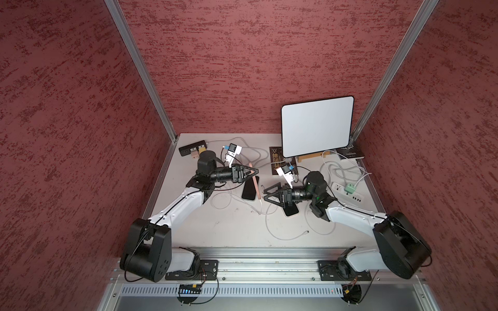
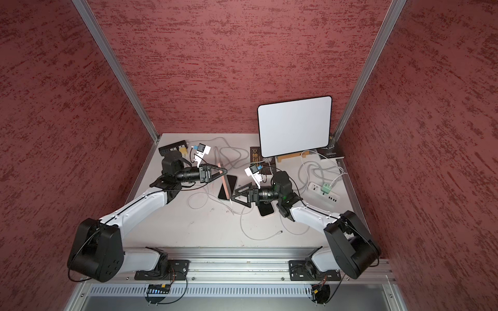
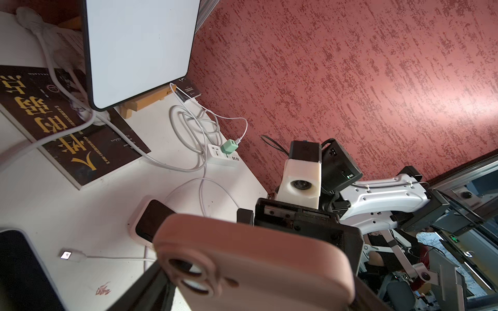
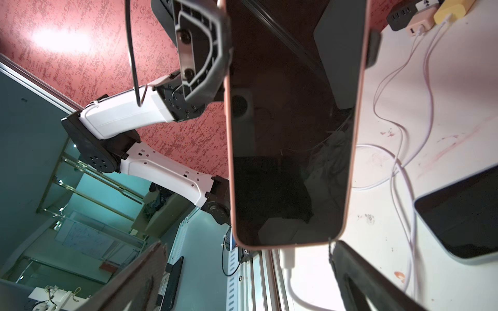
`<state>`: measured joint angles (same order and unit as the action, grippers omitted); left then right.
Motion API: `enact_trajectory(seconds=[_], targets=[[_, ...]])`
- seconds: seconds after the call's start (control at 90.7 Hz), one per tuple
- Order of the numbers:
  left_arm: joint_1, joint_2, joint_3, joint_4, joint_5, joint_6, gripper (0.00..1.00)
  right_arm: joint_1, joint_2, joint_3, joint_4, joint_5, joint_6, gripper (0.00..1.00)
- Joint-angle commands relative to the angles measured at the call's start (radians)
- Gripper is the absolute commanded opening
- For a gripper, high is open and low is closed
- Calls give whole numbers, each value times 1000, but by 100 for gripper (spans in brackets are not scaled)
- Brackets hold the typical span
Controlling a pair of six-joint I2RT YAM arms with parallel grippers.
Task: Unplug the charging cable from the phone
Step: Pick up the phone at the center of the board, then remove the charging cable from the phone.
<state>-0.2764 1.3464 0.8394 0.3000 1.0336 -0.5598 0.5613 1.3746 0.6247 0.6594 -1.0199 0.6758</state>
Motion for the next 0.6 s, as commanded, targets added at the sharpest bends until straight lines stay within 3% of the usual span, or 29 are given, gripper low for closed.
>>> enact_trajectory(seconds=[0.0, 0.198, 0.474, 0.584], targets=[[5, -20, 2, 30, -15, 21, 10, 5, -60, -10, -170, 15, -136, 99], [7, -20, 4, 26, -20, 24, 10, 12, -114, -25, -281, 81, -224, 99], [8, -19, 6, 24, -18, 23, 10, 65, -82, -9, -354, 215, -316, 99], [8, -17, 7, 23, -19, 24, 10, 90, -56, -3, -352, 248, -346, 93]])
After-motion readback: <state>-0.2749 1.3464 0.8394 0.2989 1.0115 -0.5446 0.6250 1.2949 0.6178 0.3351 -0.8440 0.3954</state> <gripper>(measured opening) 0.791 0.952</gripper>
